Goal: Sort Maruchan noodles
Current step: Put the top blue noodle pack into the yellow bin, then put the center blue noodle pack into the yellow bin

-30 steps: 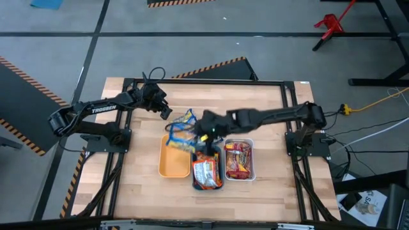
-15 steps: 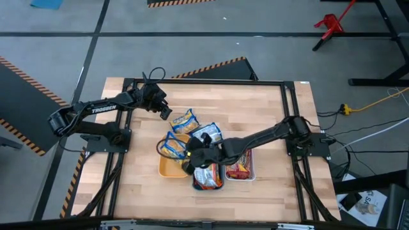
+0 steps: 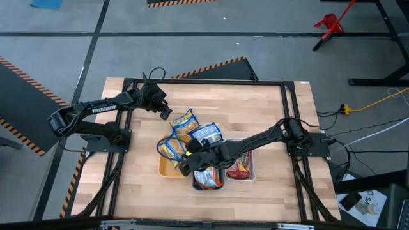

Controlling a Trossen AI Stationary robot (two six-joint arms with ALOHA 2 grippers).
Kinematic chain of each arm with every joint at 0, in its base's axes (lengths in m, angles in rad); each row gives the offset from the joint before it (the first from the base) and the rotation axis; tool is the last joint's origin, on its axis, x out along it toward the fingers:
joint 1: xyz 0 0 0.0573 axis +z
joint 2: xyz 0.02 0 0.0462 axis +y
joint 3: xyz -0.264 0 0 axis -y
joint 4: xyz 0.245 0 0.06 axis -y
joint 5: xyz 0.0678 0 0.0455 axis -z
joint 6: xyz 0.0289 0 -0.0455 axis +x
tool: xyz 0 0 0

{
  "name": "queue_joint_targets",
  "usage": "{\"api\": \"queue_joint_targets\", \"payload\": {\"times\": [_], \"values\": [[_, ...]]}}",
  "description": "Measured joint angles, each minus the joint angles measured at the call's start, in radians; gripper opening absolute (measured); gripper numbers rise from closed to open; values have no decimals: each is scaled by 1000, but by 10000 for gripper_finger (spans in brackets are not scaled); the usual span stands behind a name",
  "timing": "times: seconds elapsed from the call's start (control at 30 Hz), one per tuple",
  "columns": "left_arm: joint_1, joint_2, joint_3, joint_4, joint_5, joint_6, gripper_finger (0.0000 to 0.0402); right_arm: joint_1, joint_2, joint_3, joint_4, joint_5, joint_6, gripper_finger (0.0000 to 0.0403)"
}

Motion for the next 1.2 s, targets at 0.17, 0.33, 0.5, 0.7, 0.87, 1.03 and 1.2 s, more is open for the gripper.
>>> {"api": "queue_joint_targets", "payload": {"times": [0.17,0.33,0.5,0.7,0.87,1.03,1.2], "values": [[0,0,0,3,0,-1,212,0,0,0,7,-88,-67,63],[0,0,0,4,0,-25,212,0,0,0,6,-201,-156,130],[0,0,0,5,0,-27,212,0,-1,0,-6,-278,-196,184],[-11,0,0,5,-1,-44,212,-8,-36,0,-114,-291,-339,202],[-23,0,0,6,0,-44,212,-56,-119,1,-332,-177,-512,196],[-25,0,0,10,0,-43,212,-151,-180,3,-405,-124,-721,200],[-16,0,0,-51,-36,-28,212,-266,-161,2,-408,-217,-765,224]]}}
